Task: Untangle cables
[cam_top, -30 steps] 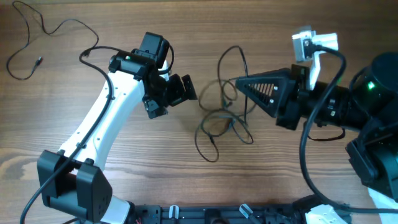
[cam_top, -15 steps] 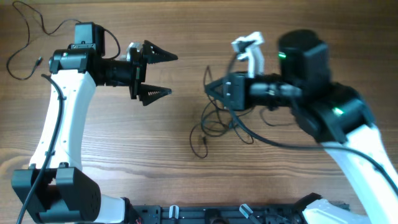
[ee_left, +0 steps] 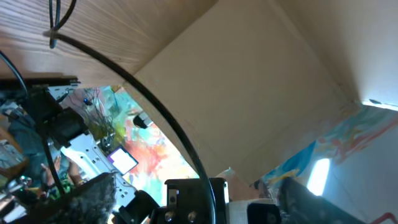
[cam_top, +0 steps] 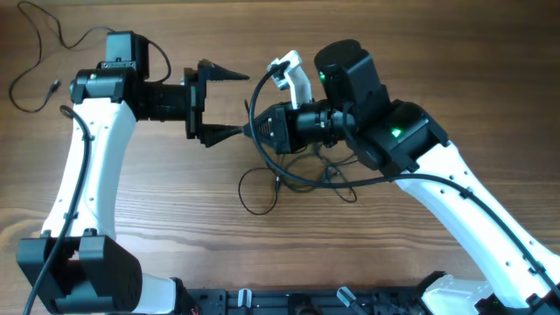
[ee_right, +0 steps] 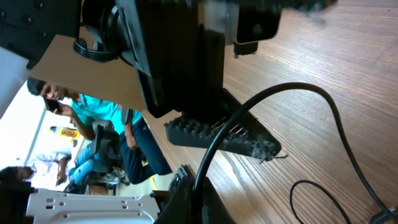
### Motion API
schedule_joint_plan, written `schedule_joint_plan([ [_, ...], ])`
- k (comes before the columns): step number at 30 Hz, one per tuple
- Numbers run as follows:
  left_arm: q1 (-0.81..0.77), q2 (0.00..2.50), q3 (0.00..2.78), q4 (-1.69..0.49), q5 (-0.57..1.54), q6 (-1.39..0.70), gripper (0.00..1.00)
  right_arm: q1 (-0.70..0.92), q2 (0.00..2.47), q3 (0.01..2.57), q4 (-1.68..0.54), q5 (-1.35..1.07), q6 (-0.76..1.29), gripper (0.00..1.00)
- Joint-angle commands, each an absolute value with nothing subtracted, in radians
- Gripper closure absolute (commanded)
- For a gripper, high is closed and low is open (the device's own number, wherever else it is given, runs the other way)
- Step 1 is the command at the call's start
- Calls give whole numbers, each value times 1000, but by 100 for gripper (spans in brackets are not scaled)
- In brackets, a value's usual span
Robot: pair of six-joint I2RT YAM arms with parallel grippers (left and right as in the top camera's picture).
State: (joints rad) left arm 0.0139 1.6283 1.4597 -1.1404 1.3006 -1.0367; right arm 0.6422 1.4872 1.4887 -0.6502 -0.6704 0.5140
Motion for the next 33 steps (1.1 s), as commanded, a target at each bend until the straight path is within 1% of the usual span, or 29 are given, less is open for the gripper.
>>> schedule_joint_plan([
  [1, 8, 1611, 1480, -1138, 1320, -1056, 24, 655, 1500, 1490, -646, -651, 497, 96],
  [3, 0, 1611, 1480, -1138, 1327, -1056, 30, 667, 1500, 1490, -648, -651, 496, 96],
  [5, -19, 1611, 1480, -1137, 1348, -1056, 31, 682, 1502, 1490, -654, -618, 496, 96],
  [8, -38, 1611, 1480, -1138, 1357, -1056, 39, 683, 1503, 1490, -693, -543, 497, 96],
  [10, -37, 1611, 1480, -1137, 1357, -1056, 41, 683, 1503, 1490, -697, -543, 497, 96],
  [11, -37, 1611, 1480, -1137, 1357, -1056, 45, 683, 1503, 1490, -697, -543, 496, 96],
  [13, -37, 1611, 1480, -1137, 1356, -1055, 48, 683, 1503, 1490, -700, -543, 497, 96],
  [15, -37, 1611, 1480, -1137, 1343, -1055, 54, 683, 1503, 1490, -701, -548, 497, 95],
  [16, -37, 1611, 1480, -1137, 1334, -1055, 59, 683, 1503, 1490, -701, -555, 499, 96],
  [17, -37, 1611, 1480, -1137, 1335, -1056, 69, 683, 1503, 1490, -704, -558, 497, 96],
  [18, -37, 1611, 1480, -1137, 1335, -1056, 74, 683, 1503, 1490, -704, -558, 498, 96],
  [20, -37, 1611, 1480, -1137, 1335, -1056, 75, 683, 1504, 1490, -704, -558, 497, 96],
  [21, -37, 1611, 1480, -1137, 1334, -1056, 82, 683, 1504, 1490, -704, -558, 497, 96],
  [22, -37, 1611, 1480, -1137, 1334, -1056, 96, 684, 1504, 1490, -705, -558, 498, 95],
  [23, -37, 1611, 1480, -1137, 1333, -1055, 96, 683, 1504, 1490, -712, -558, 497, 87],
  [24, -37, 1611, 1480, -1137, 1313, -1055, 96, 683, 1504, 1490, -717, -557, 497, 74],
  [25, -37, 1611, 1480, -1137, 1266, -1055, 96, 683, 1504, 1490, -724, -557, 497, 42],
  [26, -37, 1611, 1480, -1137, 1206, -1055, 96, 683, 1504, 1490, -731, -558, 497, 27],
  [28, -37, 1611, 1480, -1102, 1102, -1055, 96, 683, 1504, 1490, -746, -558, 498, 15],
  [31, -29, 1610, 1481, -960, 1092, -1060, 96, 683, 1504, 1490, -772, -558, 497, 12],
  [33, -1, 1608, 1505, -930, 1138, -1064, 96, 683, 1504, 1490, -797, -550, 496, 12],
])
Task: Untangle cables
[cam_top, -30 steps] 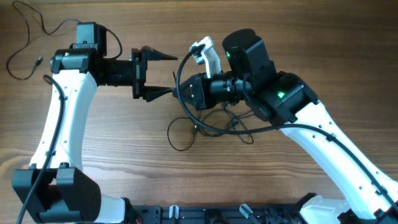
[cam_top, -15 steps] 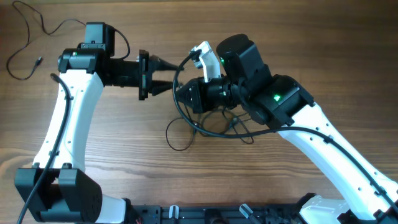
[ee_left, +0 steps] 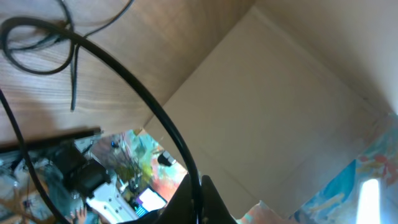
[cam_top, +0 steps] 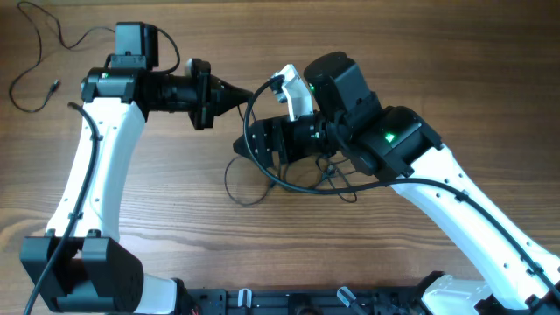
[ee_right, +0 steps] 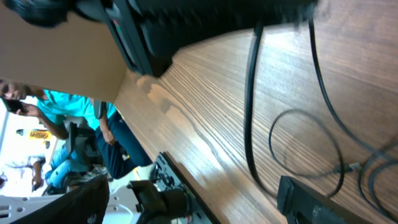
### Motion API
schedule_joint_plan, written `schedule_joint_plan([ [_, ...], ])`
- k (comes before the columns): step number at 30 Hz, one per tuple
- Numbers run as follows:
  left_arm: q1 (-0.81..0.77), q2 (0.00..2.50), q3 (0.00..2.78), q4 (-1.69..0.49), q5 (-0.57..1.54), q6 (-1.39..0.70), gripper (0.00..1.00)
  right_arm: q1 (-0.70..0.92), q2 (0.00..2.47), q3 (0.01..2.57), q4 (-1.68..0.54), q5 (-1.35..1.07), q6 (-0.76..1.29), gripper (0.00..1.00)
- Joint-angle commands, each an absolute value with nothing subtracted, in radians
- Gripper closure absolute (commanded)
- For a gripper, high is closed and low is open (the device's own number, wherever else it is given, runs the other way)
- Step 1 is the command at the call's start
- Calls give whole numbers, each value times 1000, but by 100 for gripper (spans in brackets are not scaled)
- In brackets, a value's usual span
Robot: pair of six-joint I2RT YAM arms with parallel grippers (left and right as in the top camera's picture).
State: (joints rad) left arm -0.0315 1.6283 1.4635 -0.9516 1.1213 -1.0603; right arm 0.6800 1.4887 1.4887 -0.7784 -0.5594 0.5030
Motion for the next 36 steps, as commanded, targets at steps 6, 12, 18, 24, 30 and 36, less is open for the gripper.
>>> schedule_joint_plan([
  [6, 18, 1567, 1663, -857, 1292, -1063, 96, 683, 1504, 1490, -803, -501, 500, 11],
  [12, 115, 1499, 1738, -526, 1173, -1126, 96, 683, 1504, 1490, -829, -493, 485, 9],
  [18, 283, 1491, 1737, -542, 1177, -1154, 96, 683, 1504, 1490, -828, -477, 471, 8],
  [24, 291, 1491, 1737, -559, 1177, -1076, 96, 683, 1504, 1490, -832, -471, 471, 7],
  [30, 324, 1498, 1737, -729, 950, -799, 96, 683, 1504, 1490, -850, -471, 470, 7],
  [36, 419, 1522, 1737, -884, 604, -623, 96, 683, 1504, 1490, -860, -467, 448, 7],
])
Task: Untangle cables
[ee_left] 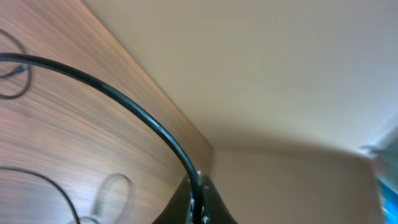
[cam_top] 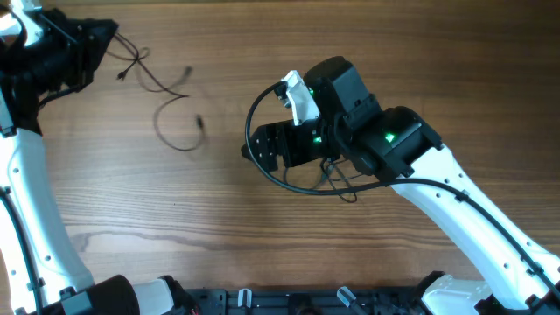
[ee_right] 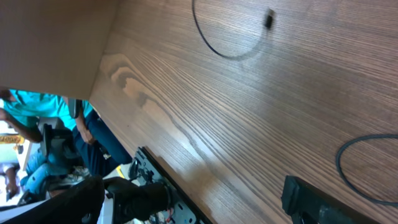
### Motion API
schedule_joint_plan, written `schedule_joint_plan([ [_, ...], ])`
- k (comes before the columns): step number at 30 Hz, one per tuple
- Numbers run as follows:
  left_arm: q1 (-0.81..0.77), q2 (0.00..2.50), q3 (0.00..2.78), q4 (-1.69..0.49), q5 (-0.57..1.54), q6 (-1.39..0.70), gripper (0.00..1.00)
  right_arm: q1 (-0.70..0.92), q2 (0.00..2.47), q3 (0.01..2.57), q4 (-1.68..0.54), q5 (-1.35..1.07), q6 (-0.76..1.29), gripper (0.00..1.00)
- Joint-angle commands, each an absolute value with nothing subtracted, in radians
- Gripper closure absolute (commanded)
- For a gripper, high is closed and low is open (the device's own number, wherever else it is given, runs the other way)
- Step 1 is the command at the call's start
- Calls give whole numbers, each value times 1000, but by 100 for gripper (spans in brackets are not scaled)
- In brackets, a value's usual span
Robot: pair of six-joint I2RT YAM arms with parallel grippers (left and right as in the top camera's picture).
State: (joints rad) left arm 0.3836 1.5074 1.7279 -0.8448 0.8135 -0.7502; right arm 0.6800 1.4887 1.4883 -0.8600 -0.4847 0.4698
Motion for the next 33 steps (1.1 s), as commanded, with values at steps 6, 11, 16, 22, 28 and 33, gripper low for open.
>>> schedule_joint_plan([
  [6, 454, 1535, 1732, -952, 234, -606, 96, 683, 1504, 1490, -852, -460, 447, 7],
  [11, 455, 1602, 1732, -942, -30, -606, 96, 683, 1504, 1490, -855, -460, 447, 7],
  [16, 514, 1707, 1732, -861, -133, -606, 96, 683, 1504, 1490, -882, -459, 439, 7],
  [22, 642, 1801, 1732, -820, -150, -606, 96, 683, 1504, 1490, -876, -456, 422, 7],
  [28, 741, 1972, 1732, -736, -181, -604, 95, 683, 1504, 1490, -878, -436, 421, 7],
  [33, 776, 2060, 1732, -654, -172, -508, 27, 683, 1504, 1490, -883, -425, 422, 7],
])
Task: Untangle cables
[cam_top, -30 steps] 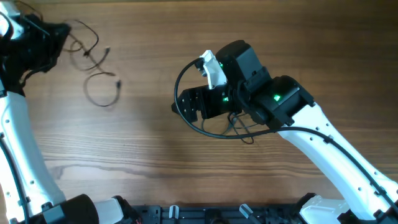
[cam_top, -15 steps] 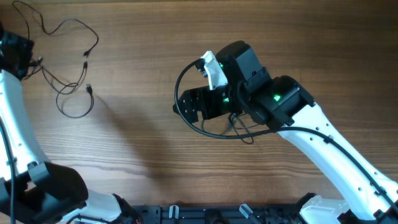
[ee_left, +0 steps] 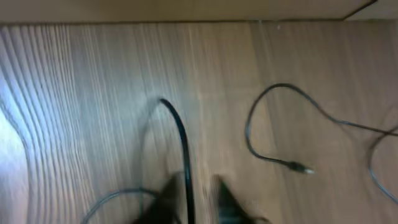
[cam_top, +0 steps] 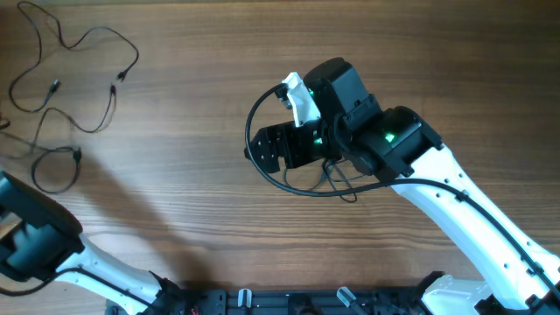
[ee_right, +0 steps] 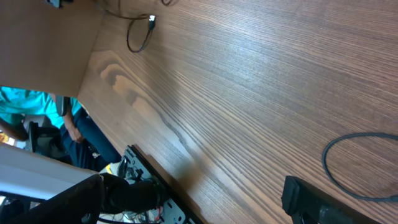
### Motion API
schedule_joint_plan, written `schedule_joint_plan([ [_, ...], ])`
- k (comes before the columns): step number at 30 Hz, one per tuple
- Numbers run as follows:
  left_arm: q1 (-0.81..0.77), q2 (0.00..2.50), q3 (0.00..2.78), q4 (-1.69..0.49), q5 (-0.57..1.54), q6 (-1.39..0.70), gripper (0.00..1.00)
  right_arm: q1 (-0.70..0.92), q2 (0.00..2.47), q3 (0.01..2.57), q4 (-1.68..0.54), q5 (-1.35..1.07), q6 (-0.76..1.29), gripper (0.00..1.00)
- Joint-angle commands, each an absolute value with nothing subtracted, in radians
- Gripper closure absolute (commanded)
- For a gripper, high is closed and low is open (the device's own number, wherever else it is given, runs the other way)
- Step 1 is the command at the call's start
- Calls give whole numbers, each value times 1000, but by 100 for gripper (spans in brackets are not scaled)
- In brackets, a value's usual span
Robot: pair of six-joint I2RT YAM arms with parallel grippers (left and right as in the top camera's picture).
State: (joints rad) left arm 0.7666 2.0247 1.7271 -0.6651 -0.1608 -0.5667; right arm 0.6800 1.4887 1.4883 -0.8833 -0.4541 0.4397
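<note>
A thin black cable (cam_top: pixel 83 39) lies spread at the table's upper left, with a second loop (cam_top: pixel 54 166) below it. The left wrist view is blurred: my left gripper (ee_left: pixel 194 190) hangs over the wood with its fingers (ee_left: pixel 168 196) apart and a black cable (ee_left: pixel 181 143) running between them. Another thin cable with a plug (ee_left: pixel 297 167) lies to the right. My right gripper (ee_right: pixel 196 199) is open wide and empty, beside the thick black cable loop (cam_top: pixel 255 122) and the tangle (cam_top: pixel 332 179) under the arm. A white plug (cam_top: pixel 297 98) sits by its wrist.
My left arm (cam_top: pixel 35 249) fills the lower left corner of the overhead view; its gripper is out of that view. The right arm (cam_top: pixel 455 201) crosses the right half. A cardboard wall (ee_right: pixel 43 43) stands past the table's edge.
My left arm has left the upper left corner and now sits at the lower left. Its fingers, pinched on the thin cable before, are apart. The thin cable lies farther left. The right arm is unmoved.
My left gripper was open facing the right one, which pinched the thick cable at the tangle. Then the left was shut on a cable and the right open. Then the left held a thin cable at the upper left, clear of the tangle. Now that cable lies there.
</note>
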Motion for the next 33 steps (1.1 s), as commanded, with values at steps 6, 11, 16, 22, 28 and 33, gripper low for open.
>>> schedule_joint_plan([
  [6, 775, 2065, 1732, -695, -15, -508, 16, 683, 1504, 1490, -884, -402, 421, 6],
  [11, 738, 2066, 1732, -751, -16, -500, 30, 683, 1504, 1490, -884, -387, 419, 5],
  [16, 691, 2167, 1732, -780, -20, -501, 89, 683, 1504, 1490, -884, -387, 419, 5],
  [22, 686, 2229, 1732, -804, -46, -500, 96, 683, 1517, 1480, -883, -388, 422, 5],
  [28, 686, 2209, 1750, -911, -155, -462, 87, 683, 1517, 1480, -899, -392, 430, 5],
  [33, 680, 2049, 1901, -991, -113, -459, 0, 683, 1517, 1480, -922, -392, 430, 5],
])
